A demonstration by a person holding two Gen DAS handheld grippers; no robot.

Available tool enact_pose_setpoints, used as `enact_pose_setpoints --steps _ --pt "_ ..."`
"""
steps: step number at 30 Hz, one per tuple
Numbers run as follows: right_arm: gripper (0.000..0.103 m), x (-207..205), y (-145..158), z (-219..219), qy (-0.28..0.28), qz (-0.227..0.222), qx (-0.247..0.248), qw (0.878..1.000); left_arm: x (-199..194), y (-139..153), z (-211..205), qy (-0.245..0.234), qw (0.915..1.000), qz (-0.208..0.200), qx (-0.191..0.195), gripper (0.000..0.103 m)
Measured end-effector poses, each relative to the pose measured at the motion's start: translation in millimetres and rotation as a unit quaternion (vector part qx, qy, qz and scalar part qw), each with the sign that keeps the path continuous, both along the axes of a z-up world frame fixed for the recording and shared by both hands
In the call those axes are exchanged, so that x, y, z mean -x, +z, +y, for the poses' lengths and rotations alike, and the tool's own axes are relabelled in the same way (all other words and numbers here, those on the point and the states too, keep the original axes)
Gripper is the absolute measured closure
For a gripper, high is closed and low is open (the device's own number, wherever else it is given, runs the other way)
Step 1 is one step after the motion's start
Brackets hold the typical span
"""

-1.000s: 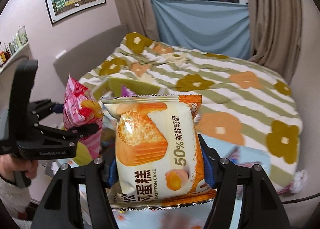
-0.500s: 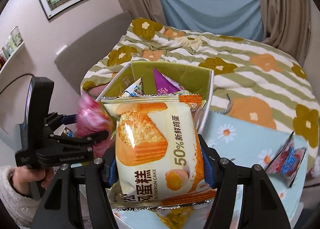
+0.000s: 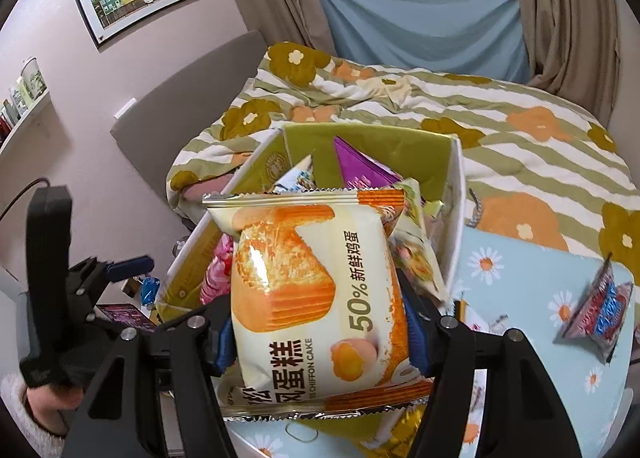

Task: Organize snacks
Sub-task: 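Carry the pink bag into the box and release it while the right gripper drops the cake bag, then move both grippers back toward the remaining snacks on the tablecloth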

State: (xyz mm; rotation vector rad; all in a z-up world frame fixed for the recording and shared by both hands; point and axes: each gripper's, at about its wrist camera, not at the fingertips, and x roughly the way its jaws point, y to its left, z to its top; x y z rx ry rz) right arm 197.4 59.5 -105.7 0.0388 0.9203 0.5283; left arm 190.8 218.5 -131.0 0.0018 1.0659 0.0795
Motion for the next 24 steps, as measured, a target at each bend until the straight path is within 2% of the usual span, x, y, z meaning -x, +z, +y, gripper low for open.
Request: enact_pose_setpoints --steps 4,6,8,9,12,16,24 --pt "0.040 -4.7 -2.2 5.9 -0.005 -0.002 -0.008 1.000 5.9 4.0 5.4 0.006 1.0000 -0.005 -0.001 0.000" --pt "0.034 -5.9 -5.2 9.6 -0.006 -0.003 -0.008 1.000 8.9 2.3 8.2 0.010 0.9999 -0.003 0.001 0.000" --pt "0.005 -4.1 -8.1 13.5 -0.004 -0.004 -0.017 1.000 13.2 -0.7 9.7 0.014 0.9999 0.000 0.006 0.000" --pt "0.000 -1.4 -8.5 13.9 -0.003 -0.009 -0.021 1.000 15.9 -2.8 10.1 0.014 0.9999 0.002 0.009 0.000" --pt "0.000 8.4 -7.6 13.8 -0.001 -0.030 -0.015 0.999 18.9 -9.0 10.3 0.010 0.9998 0.007 0.018 0.000" --pt "0.000 12.7 -8.8 11.6 -0.004 -0.025 -0.003 1.000 19.3 -13.2 7.7 -0.001 0.9997 0.011 0.022 0.000" --pt "0.000 21.5 8.1 -4.0 -0.036 -0.035 -0.003 0.999 15.7 1.5 -5.1 -0.034 0.9990 -0.006 0.030 0.000"
